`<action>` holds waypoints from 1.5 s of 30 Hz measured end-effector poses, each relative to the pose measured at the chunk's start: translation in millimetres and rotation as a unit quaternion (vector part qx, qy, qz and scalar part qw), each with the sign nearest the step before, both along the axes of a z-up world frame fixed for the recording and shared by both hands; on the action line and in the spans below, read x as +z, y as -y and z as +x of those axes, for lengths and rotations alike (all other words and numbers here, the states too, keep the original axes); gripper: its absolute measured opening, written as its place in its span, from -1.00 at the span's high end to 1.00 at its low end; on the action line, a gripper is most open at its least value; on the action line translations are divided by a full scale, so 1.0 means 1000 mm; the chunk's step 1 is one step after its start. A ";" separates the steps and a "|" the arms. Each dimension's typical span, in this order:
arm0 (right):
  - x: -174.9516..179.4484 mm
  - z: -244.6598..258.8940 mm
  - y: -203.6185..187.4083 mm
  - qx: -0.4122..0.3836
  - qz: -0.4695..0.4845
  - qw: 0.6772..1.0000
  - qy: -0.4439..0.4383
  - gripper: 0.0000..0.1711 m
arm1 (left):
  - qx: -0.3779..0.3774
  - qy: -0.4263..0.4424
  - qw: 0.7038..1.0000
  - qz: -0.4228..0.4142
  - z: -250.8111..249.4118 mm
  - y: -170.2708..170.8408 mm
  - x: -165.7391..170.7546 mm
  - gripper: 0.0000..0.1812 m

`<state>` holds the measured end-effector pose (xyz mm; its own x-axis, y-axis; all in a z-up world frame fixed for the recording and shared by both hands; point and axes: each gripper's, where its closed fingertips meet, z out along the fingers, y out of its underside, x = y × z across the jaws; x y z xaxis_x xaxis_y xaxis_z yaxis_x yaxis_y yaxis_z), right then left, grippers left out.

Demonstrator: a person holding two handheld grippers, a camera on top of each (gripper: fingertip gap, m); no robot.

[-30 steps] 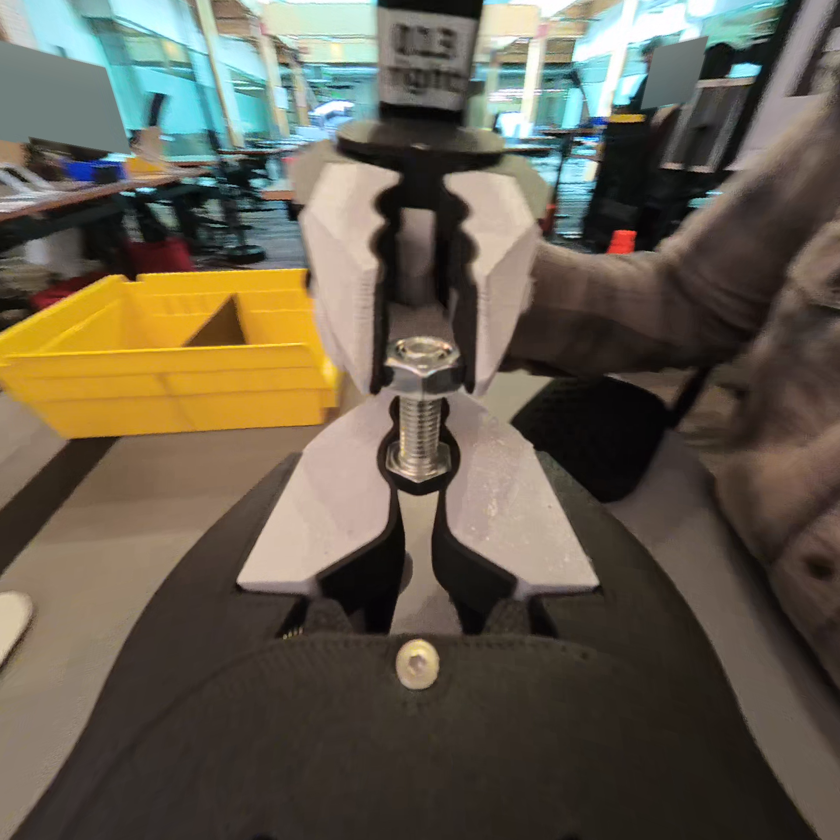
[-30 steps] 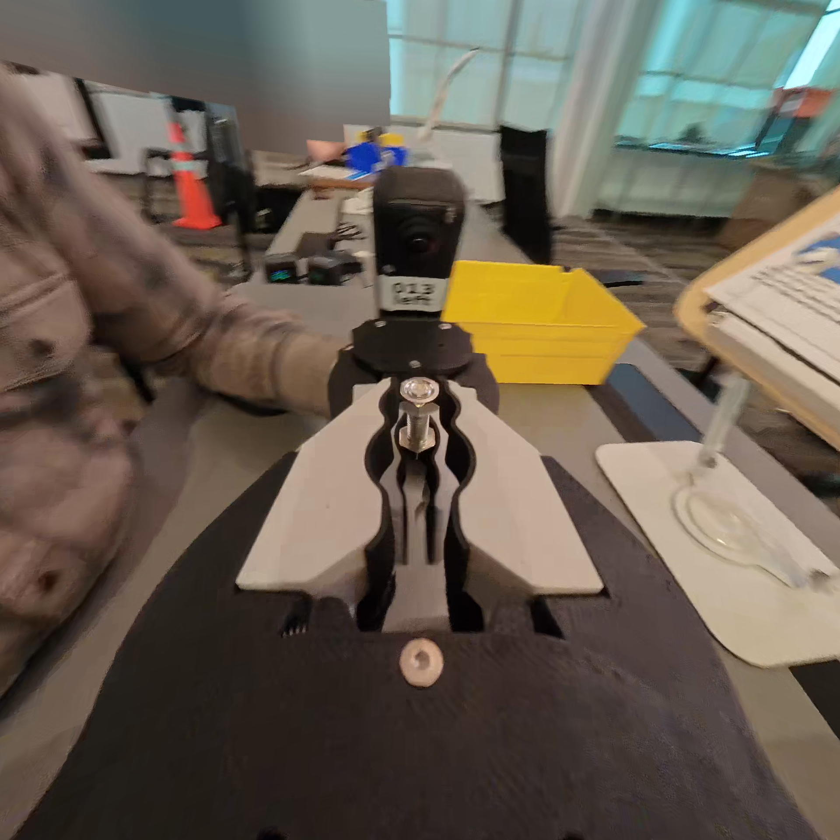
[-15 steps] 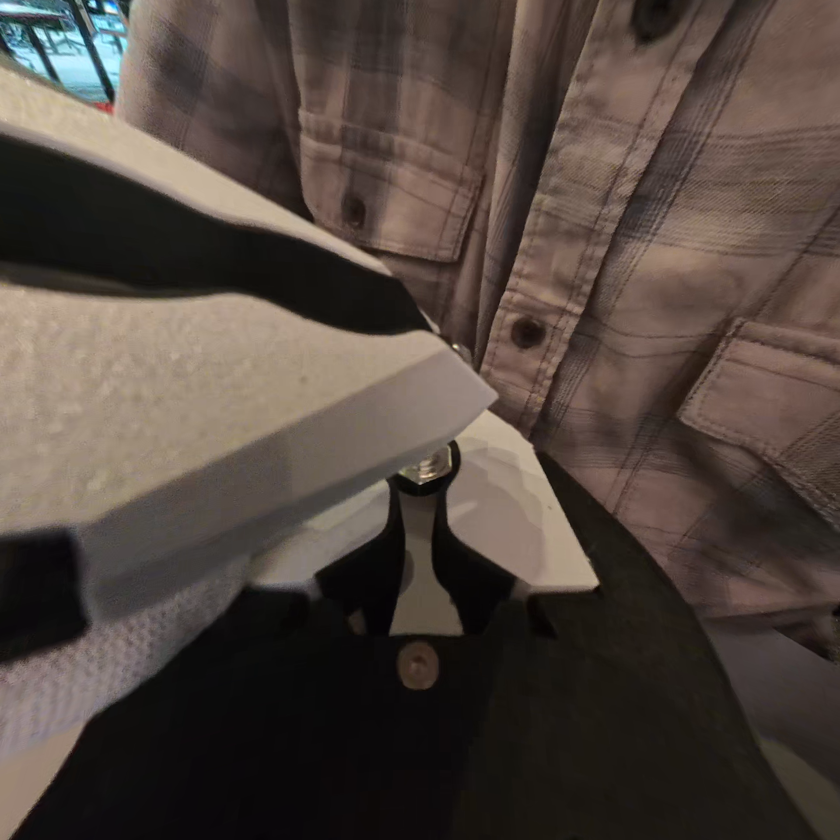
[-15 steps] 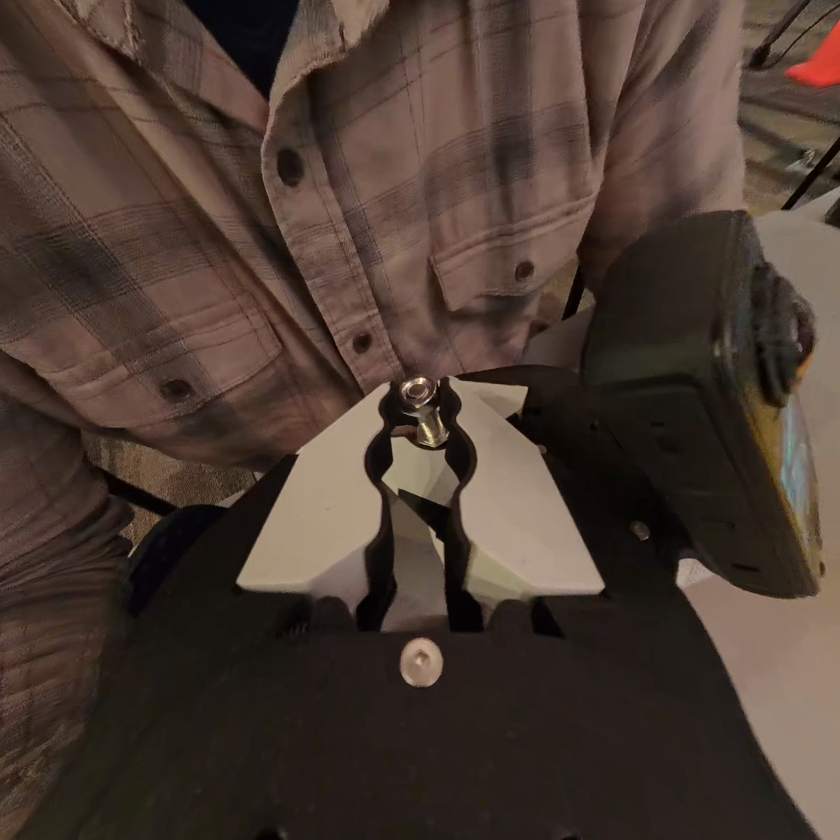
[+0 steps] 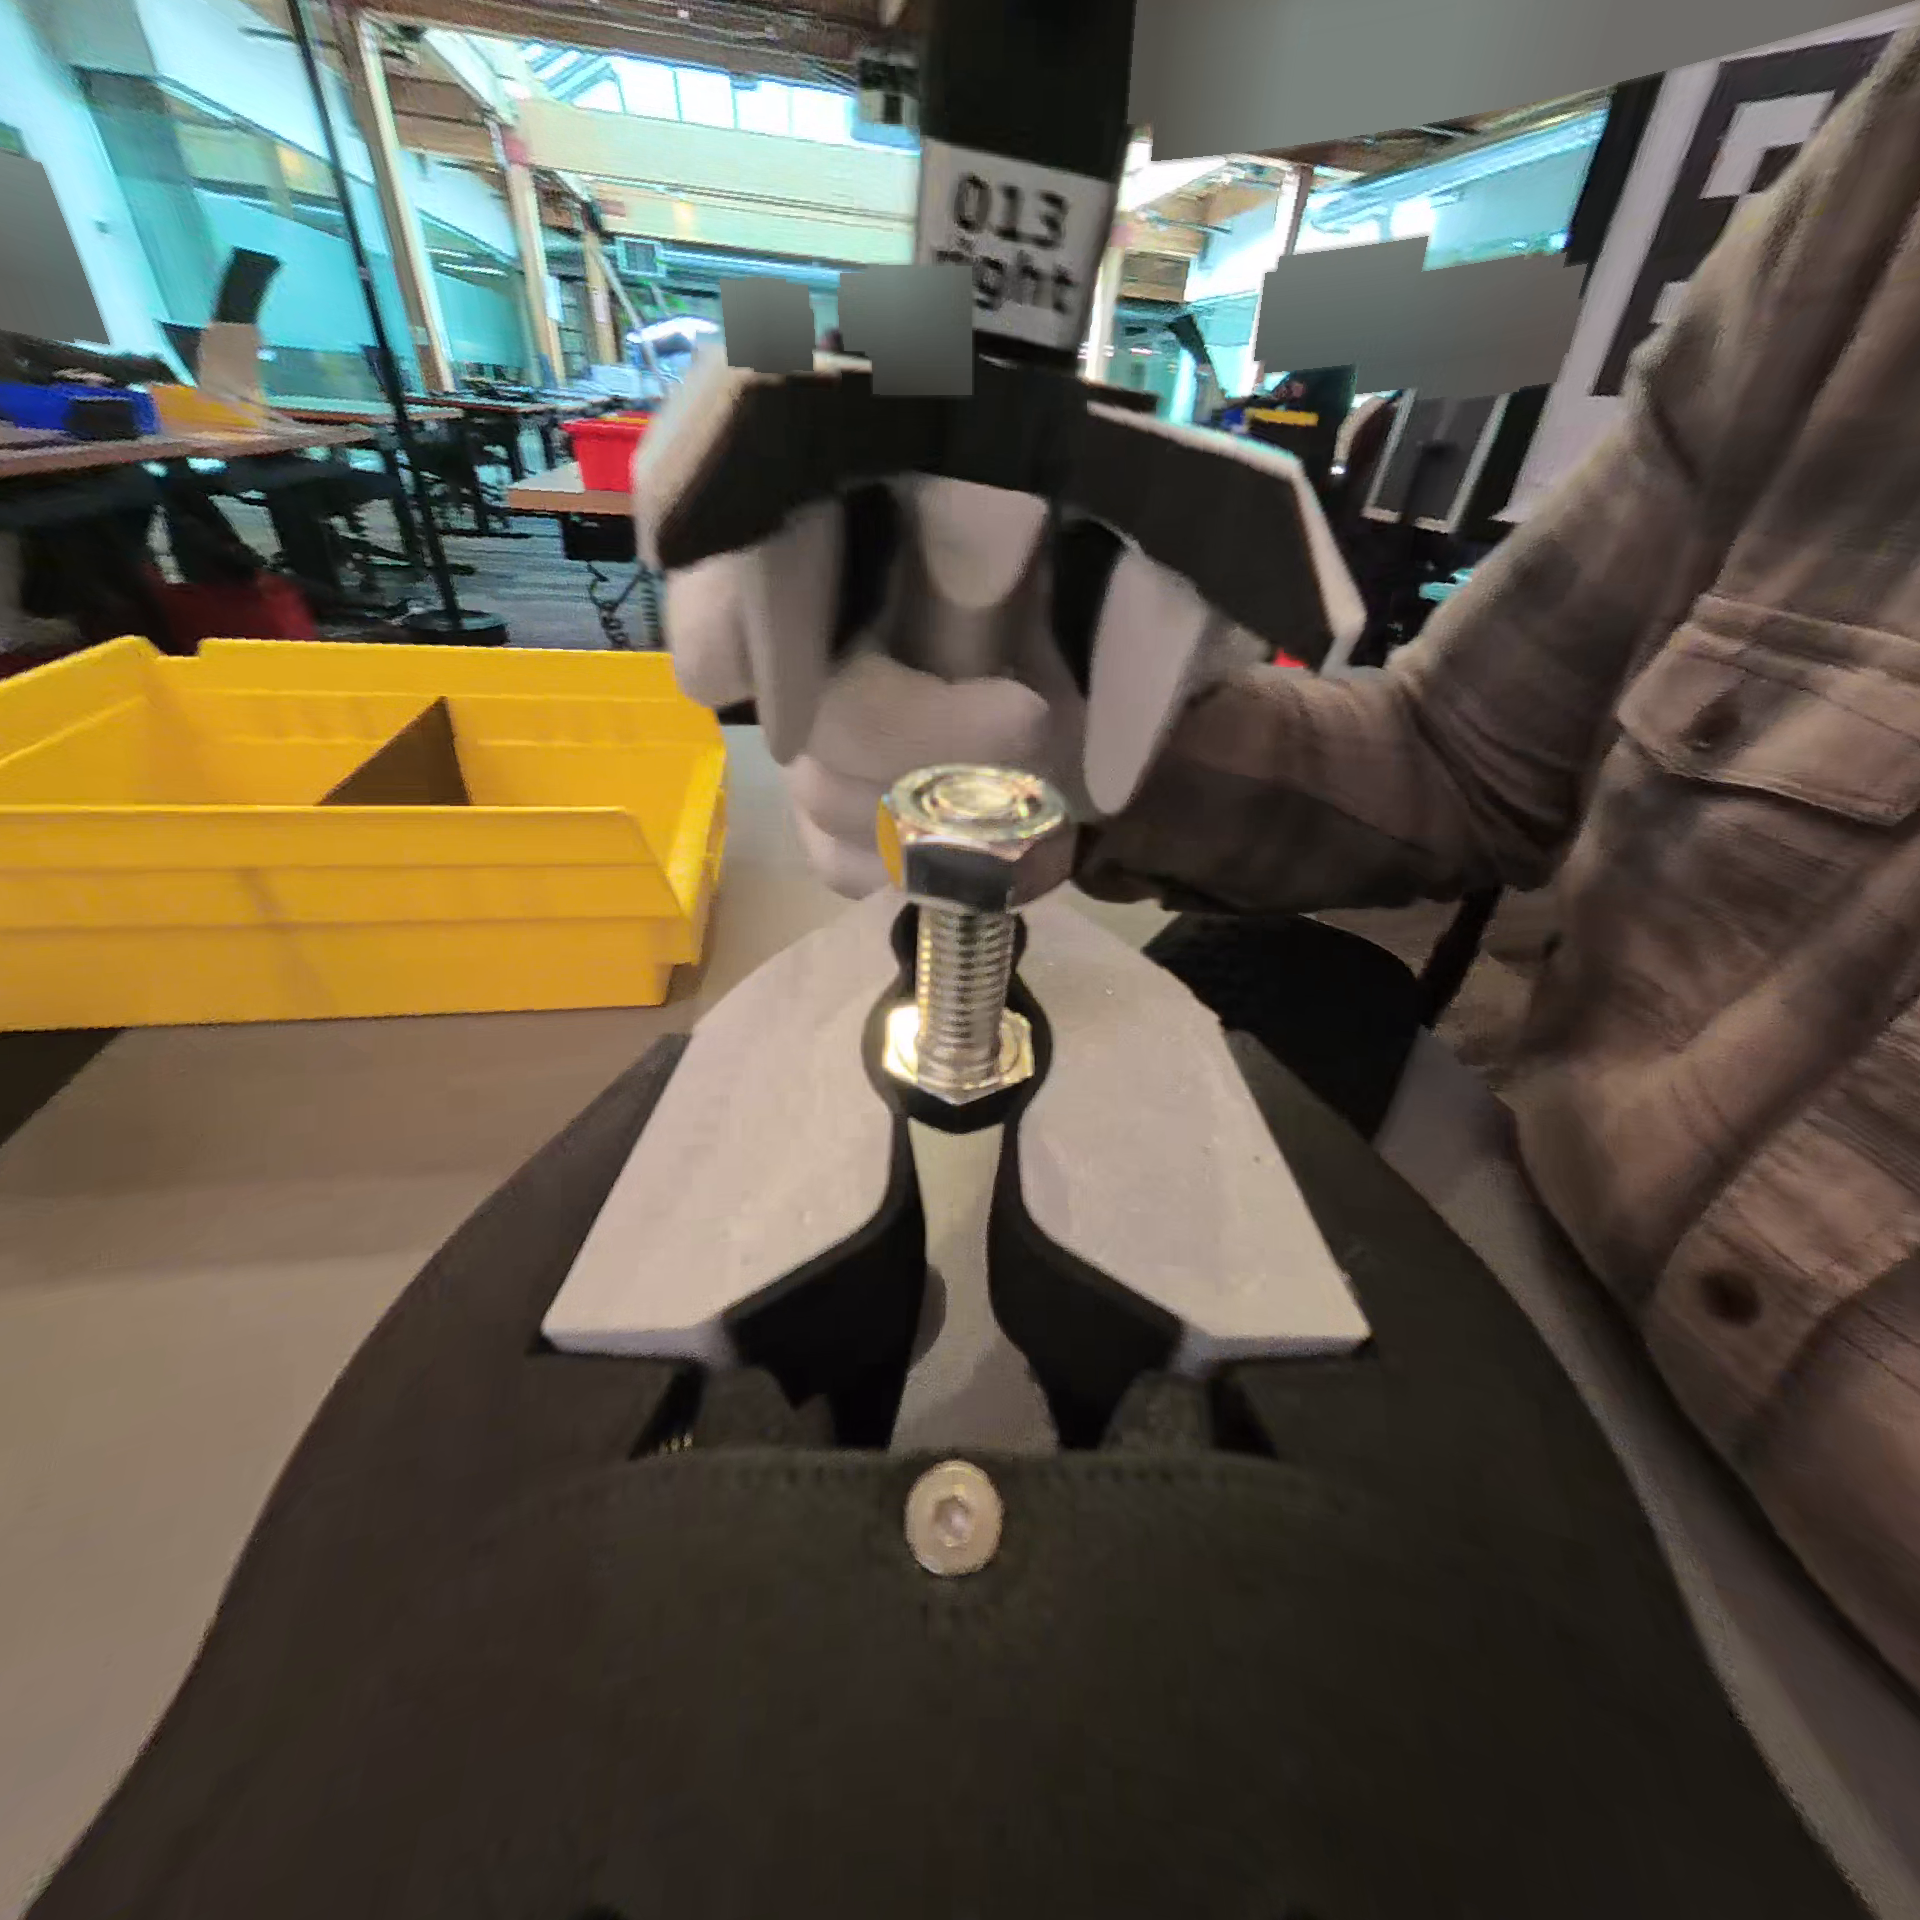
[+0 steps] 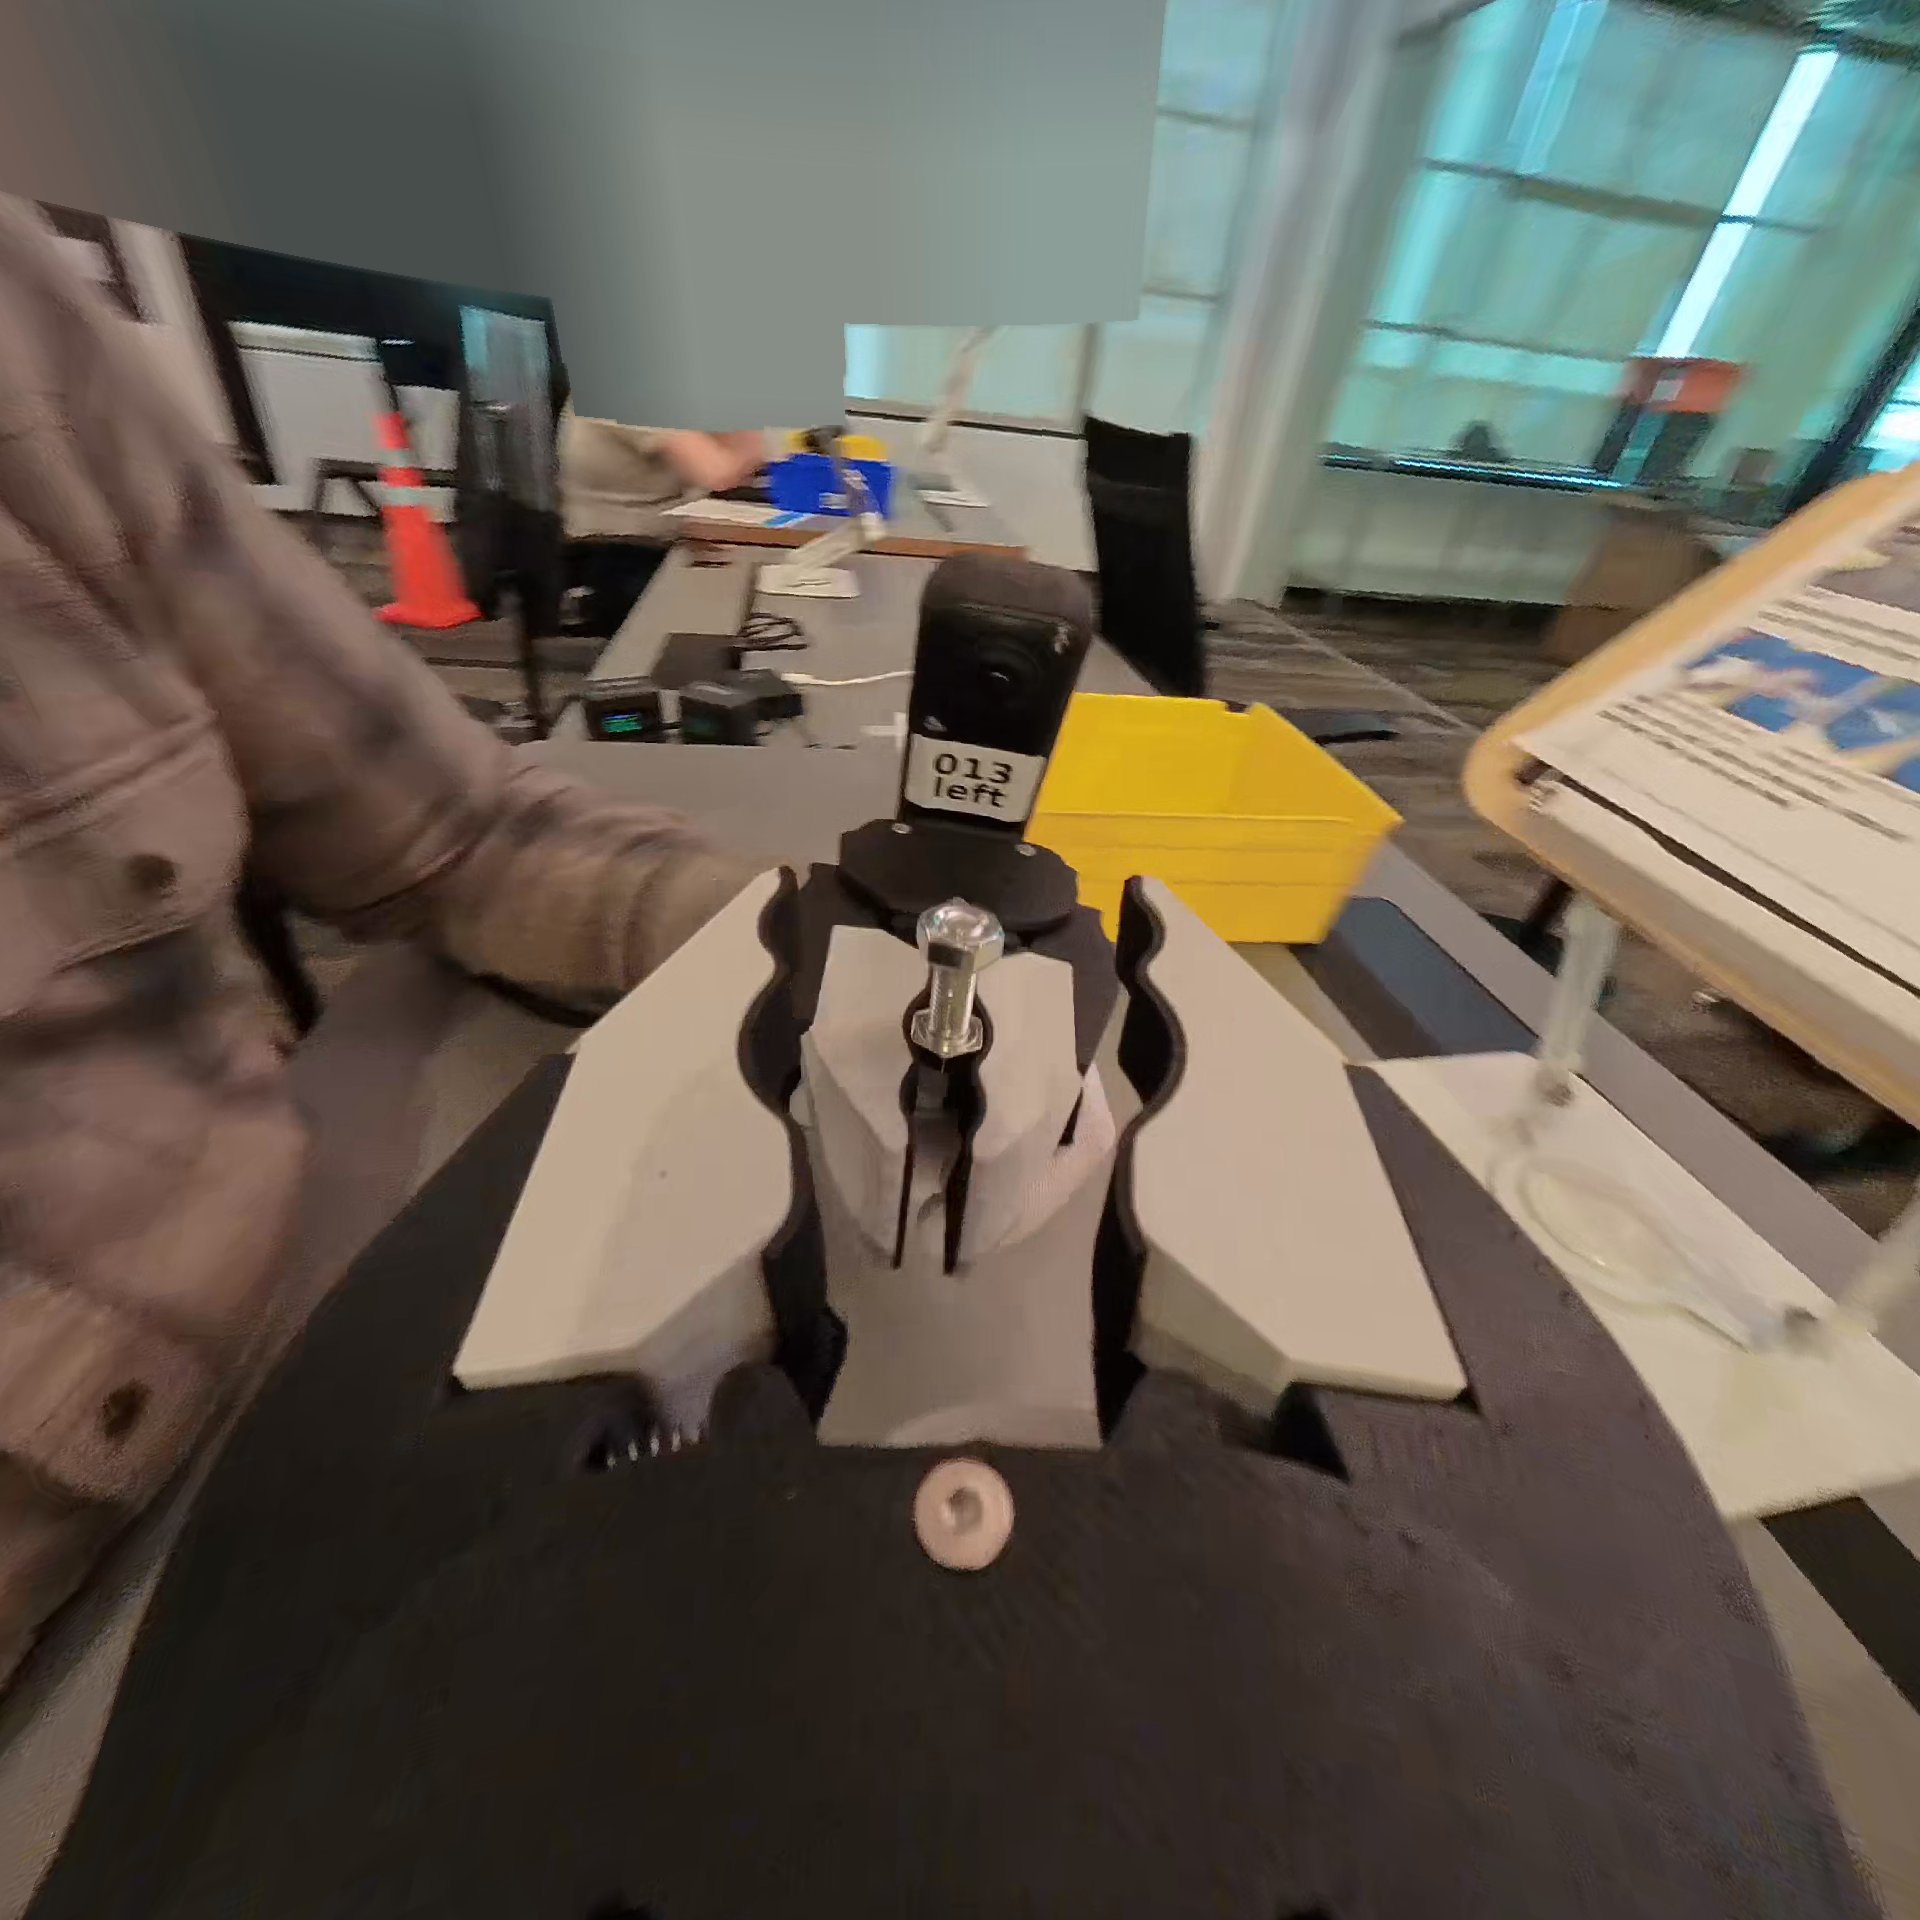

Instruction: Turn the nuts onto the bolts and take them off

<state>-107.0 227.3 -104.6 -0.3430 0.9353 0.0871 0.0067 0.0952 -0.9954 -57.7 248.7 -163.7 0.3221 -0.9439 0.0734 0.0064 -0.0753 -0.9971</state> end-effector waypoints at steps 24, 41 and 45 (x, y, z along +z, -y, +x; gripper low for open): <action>-0.031 0.021 0.054 0.223 0.089 0.965 0.105 0.82 | -0.171 -0.079 0.982 0.013 0.036 0.068 -0.019 0.90; -0.025 0.011 0.058 0.263 0.122 0.948 0.130 0.25 | -0.163 -0.069 0.984 0.013 0.030 0.064 -0.013 0.90; -0.009 -0.003 0.024 0.081 0.068 0.992 0.071 0.30 | -0.054 -0.034 0.998 0.011 0.011 0.022 -0.005 0.89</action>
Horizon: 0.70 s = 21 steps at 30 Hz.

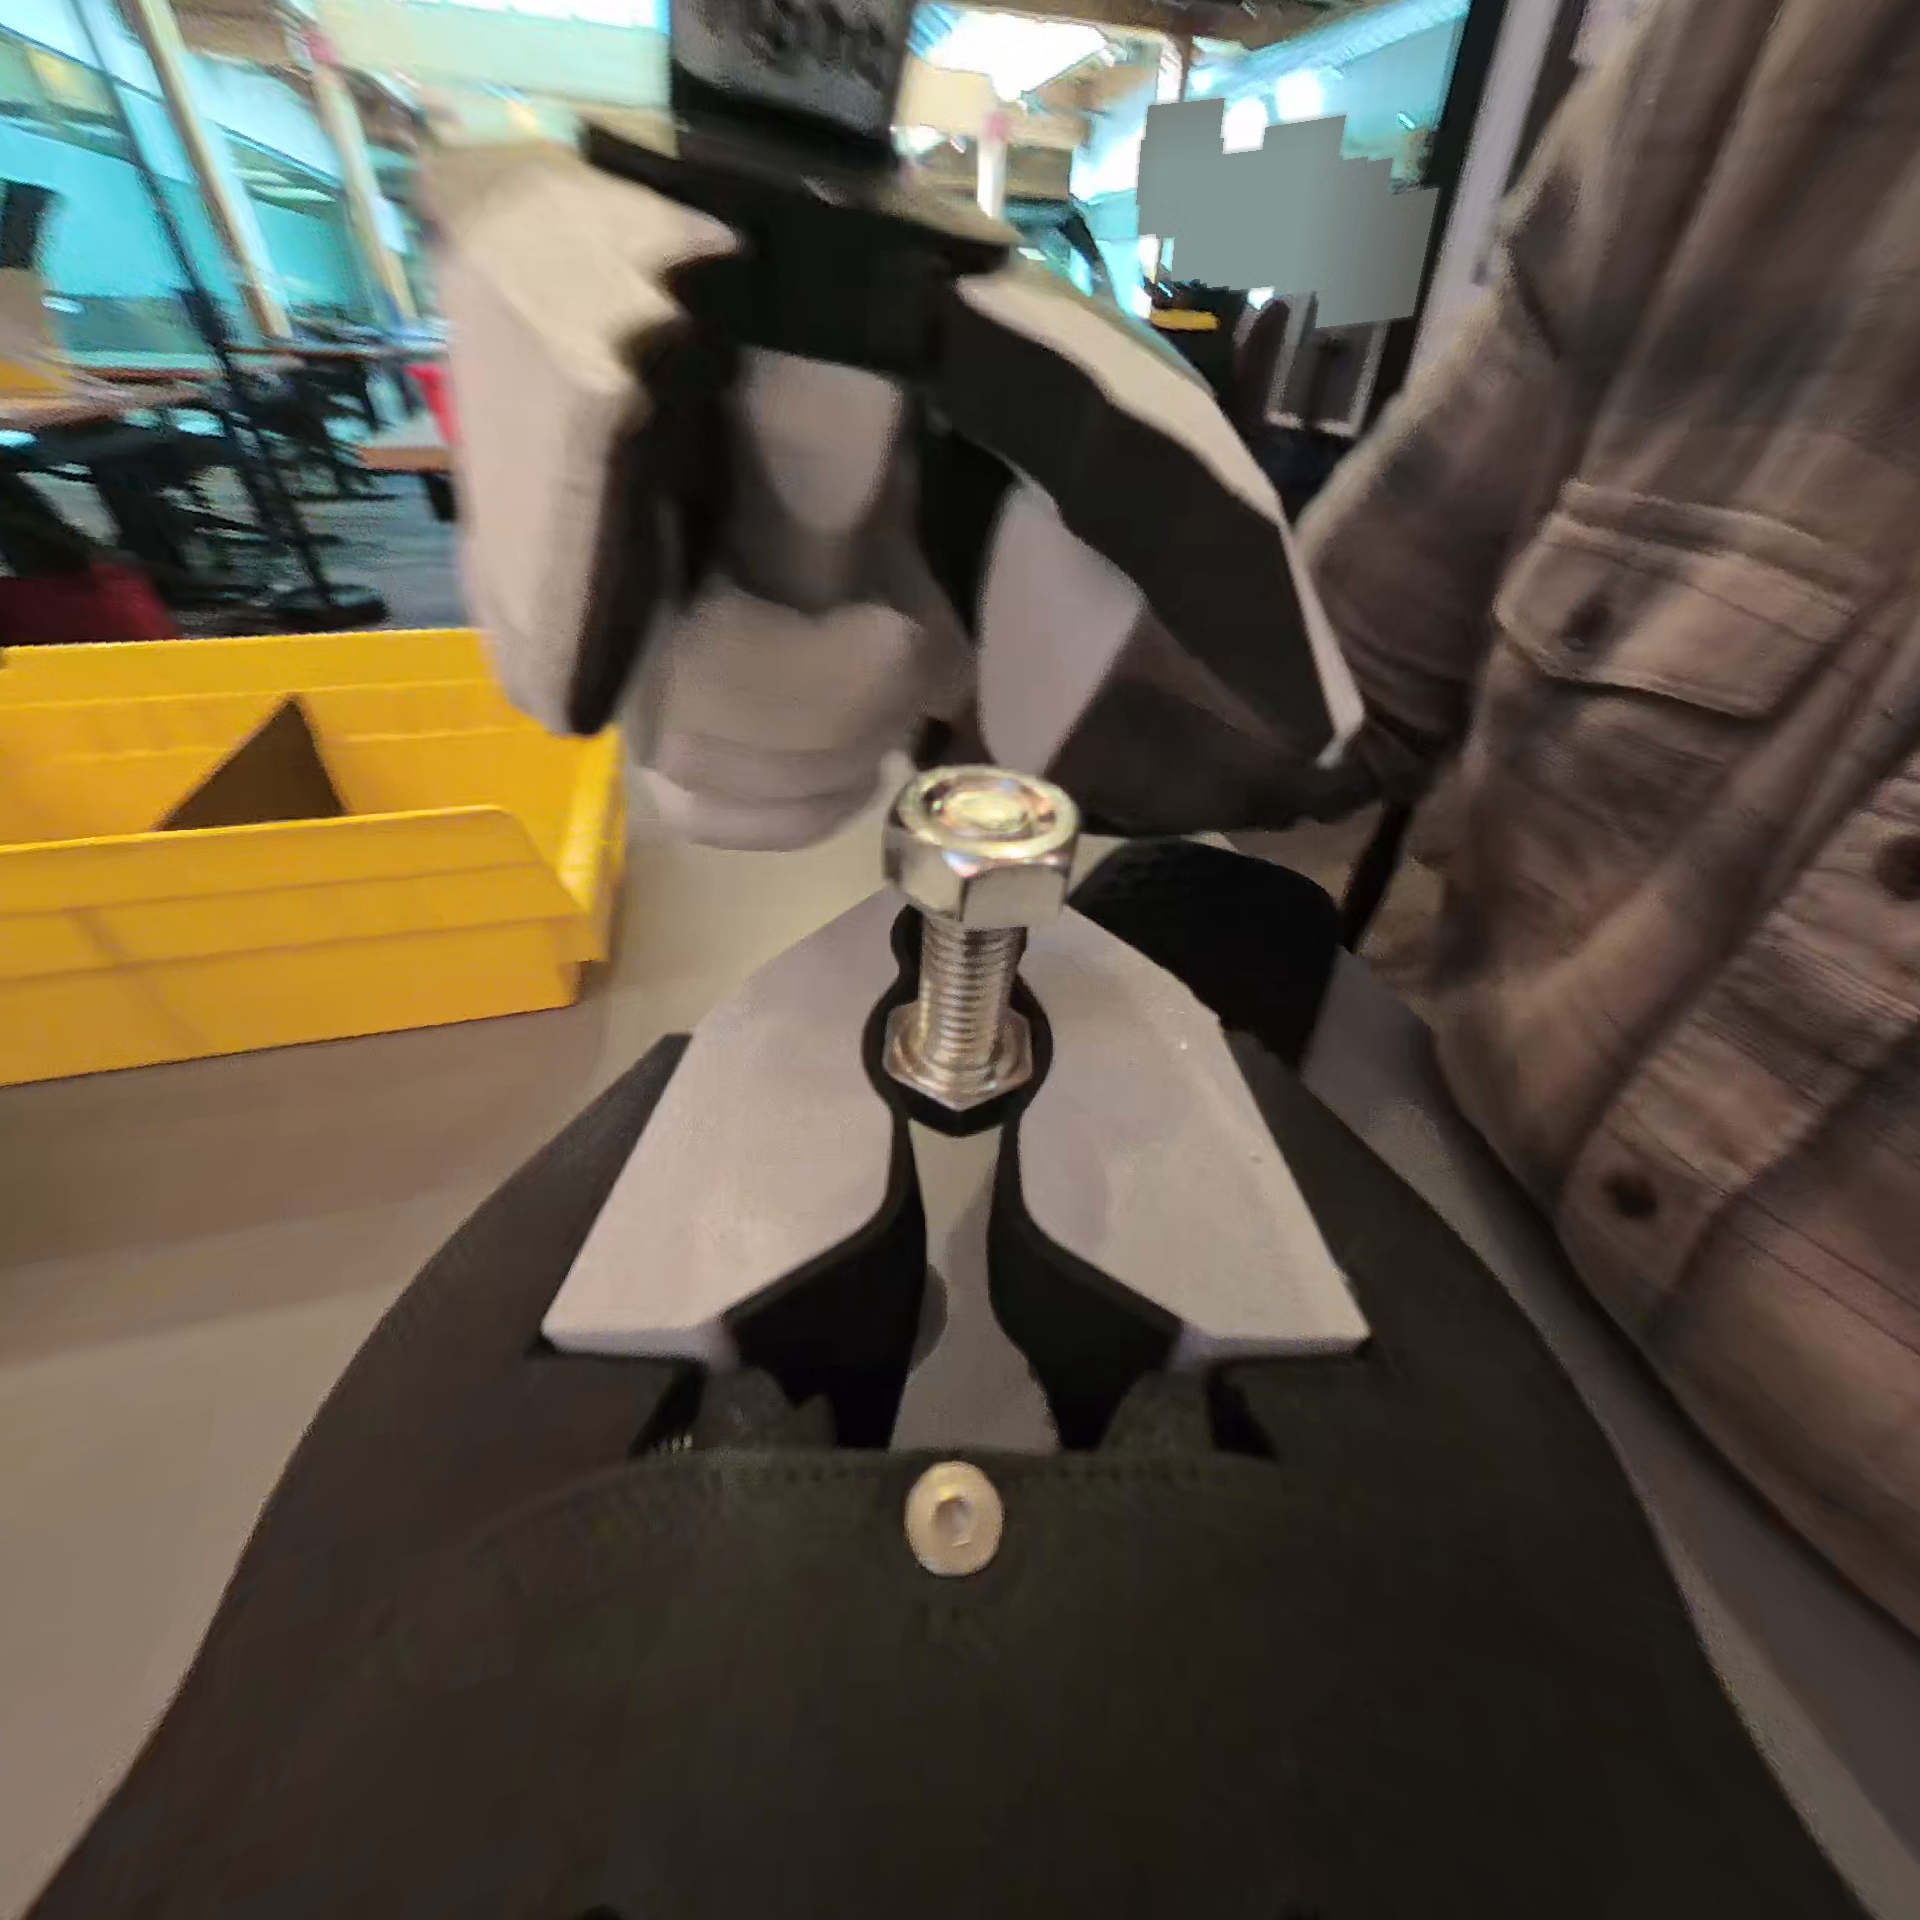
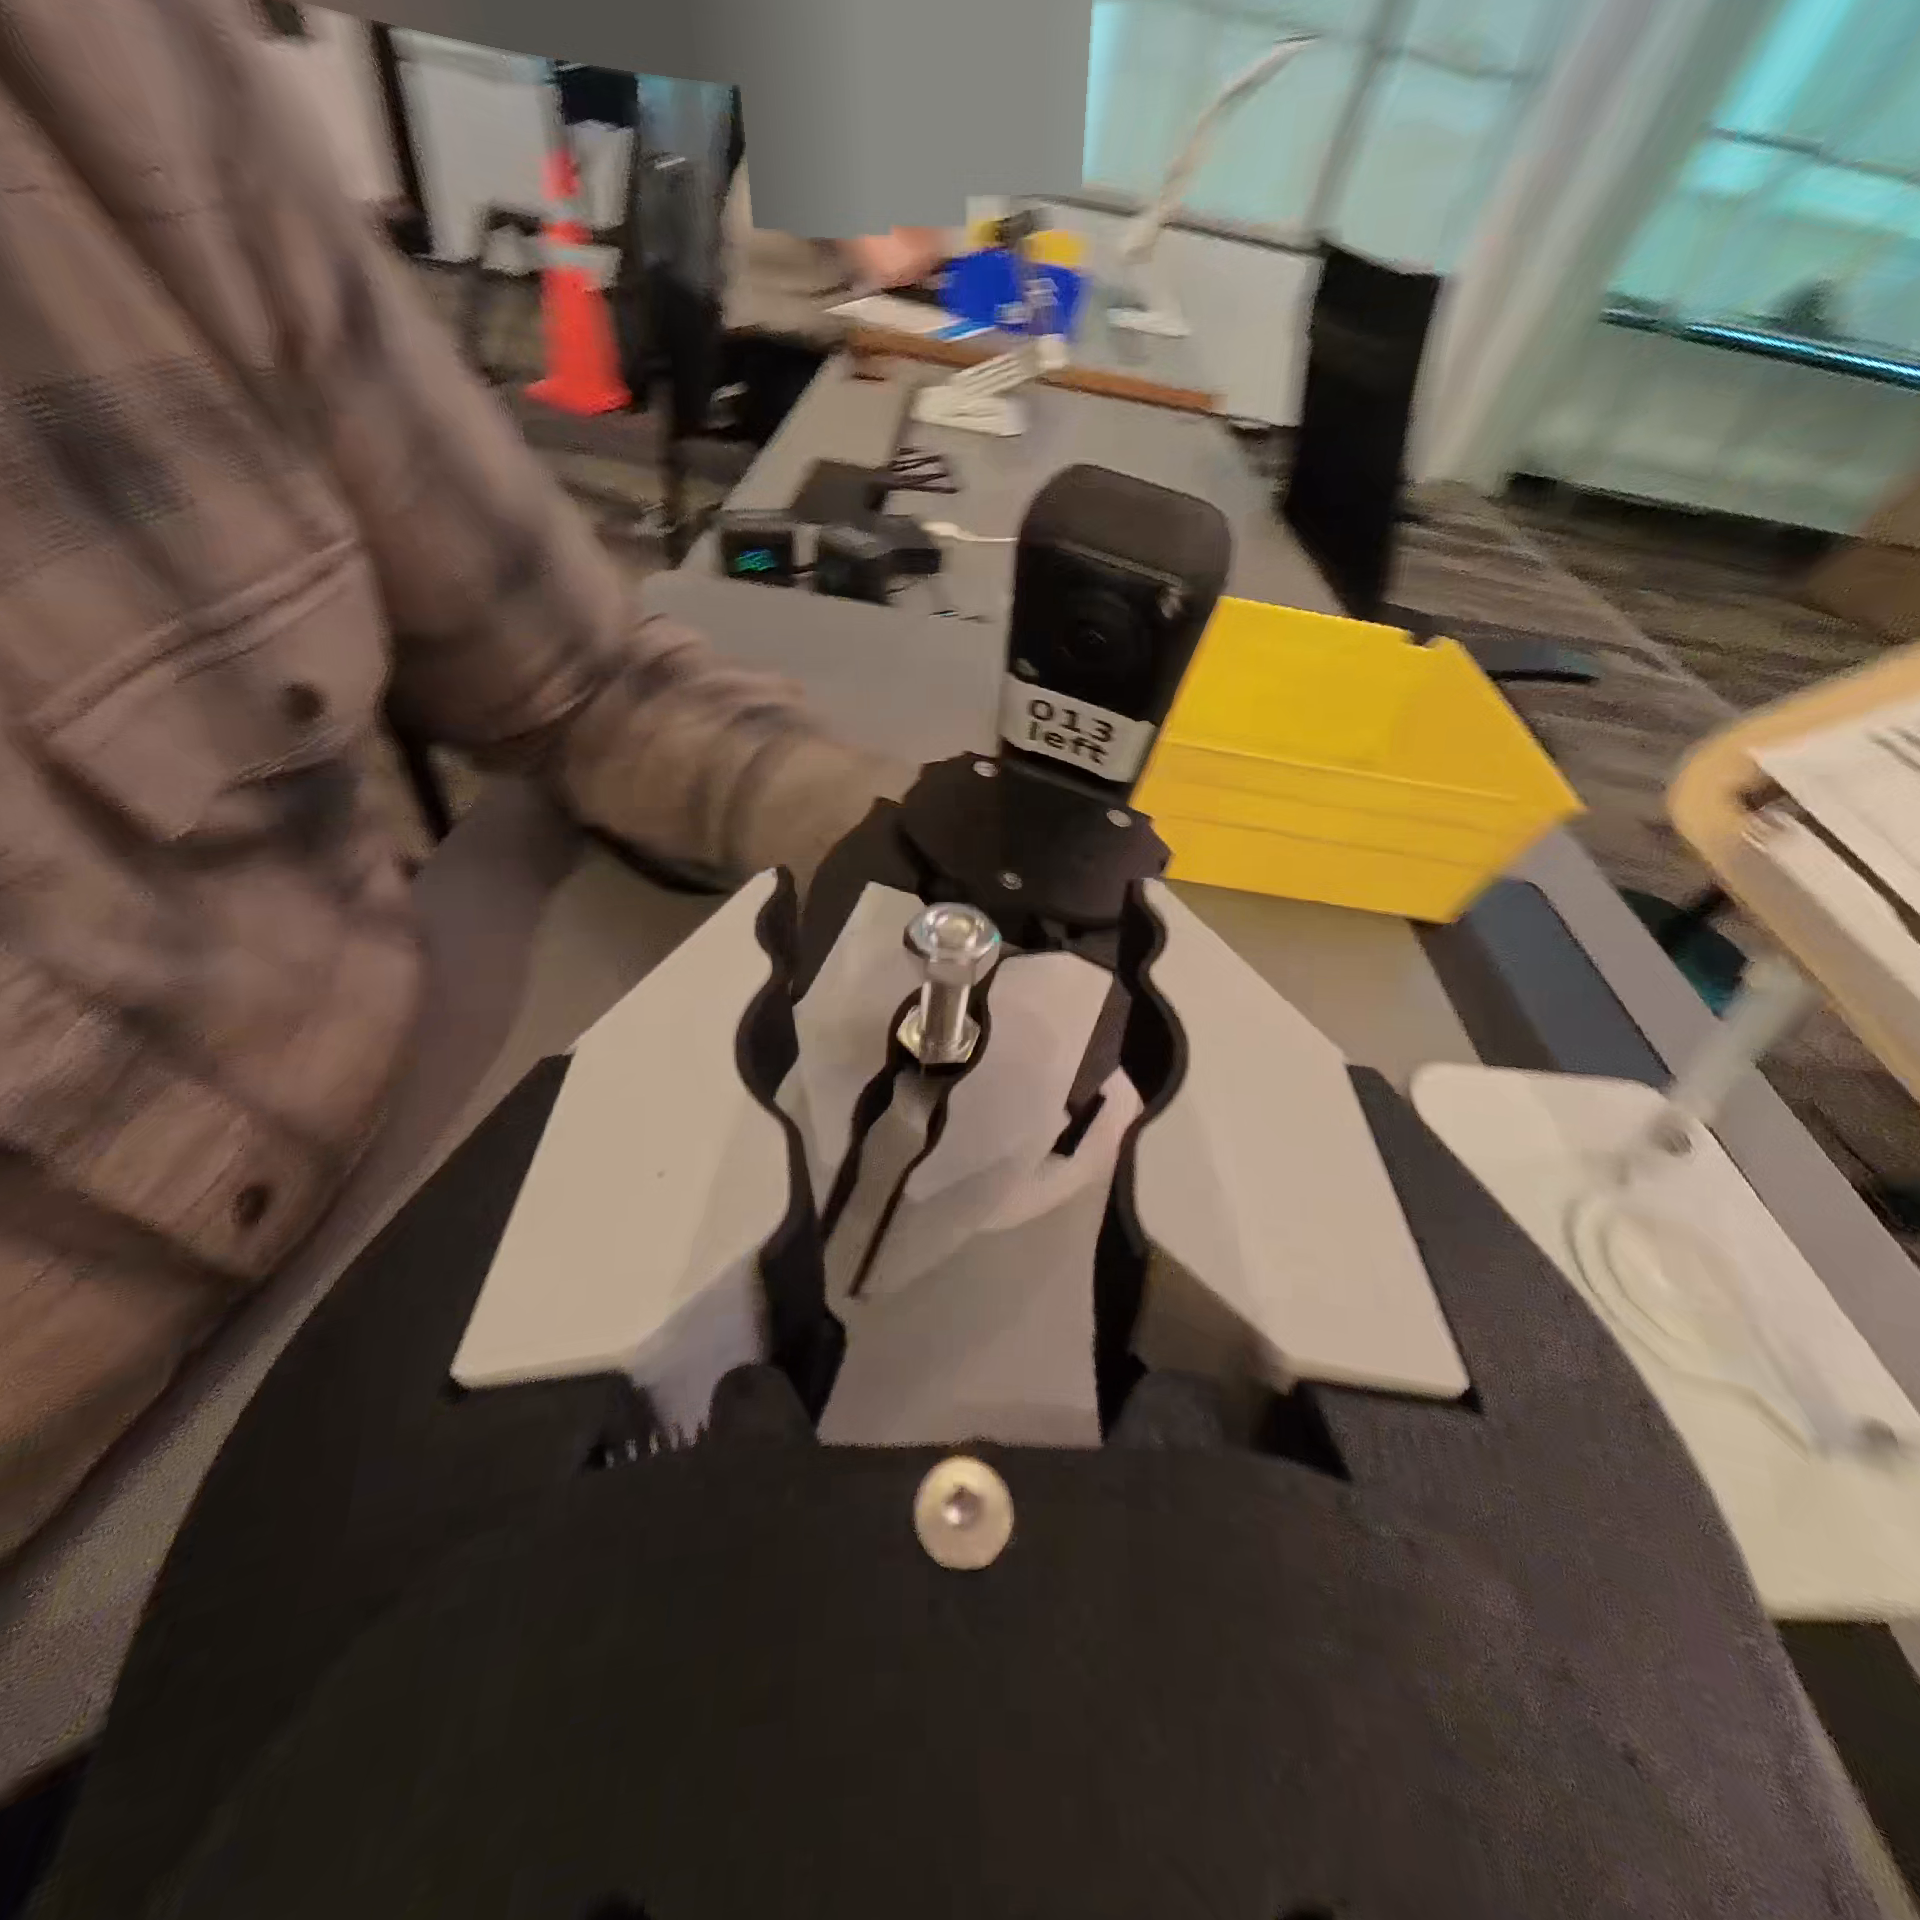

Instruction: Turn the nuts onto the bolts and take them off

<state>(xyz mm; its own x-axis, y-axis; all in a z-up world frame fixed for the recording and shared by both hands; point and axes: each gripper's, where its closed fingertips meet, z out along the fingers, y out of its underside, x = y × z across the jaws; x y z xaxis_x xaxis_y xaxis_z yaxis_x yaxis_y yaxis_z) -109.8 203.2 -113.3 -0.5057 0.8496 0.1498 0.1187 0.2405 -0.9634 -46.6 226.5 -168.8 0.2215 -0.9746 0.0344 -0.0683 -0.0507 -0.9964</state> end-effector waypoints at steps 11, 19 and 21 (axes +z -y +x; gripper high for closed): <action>-0.014 -0.011 -0.018 -0.186 -0.025 0.981 -0.052 0.81 | 0.064 -0.008 0.998 0.005 -0.005 -0.021 -0.004 0.89; -0.019 0.016 0.029 0.076 0.024 0.997 0.022 0.82 | -0.089 -0.057 0.994 0.019 0.022 0.036 -0.013 0.90; -0.025 0.029 0.043 0.168 0.042 0.983 0.061 0.82 | -0.128 -0.079 0.988 0.019 0.031 0.052 -0.021 0.90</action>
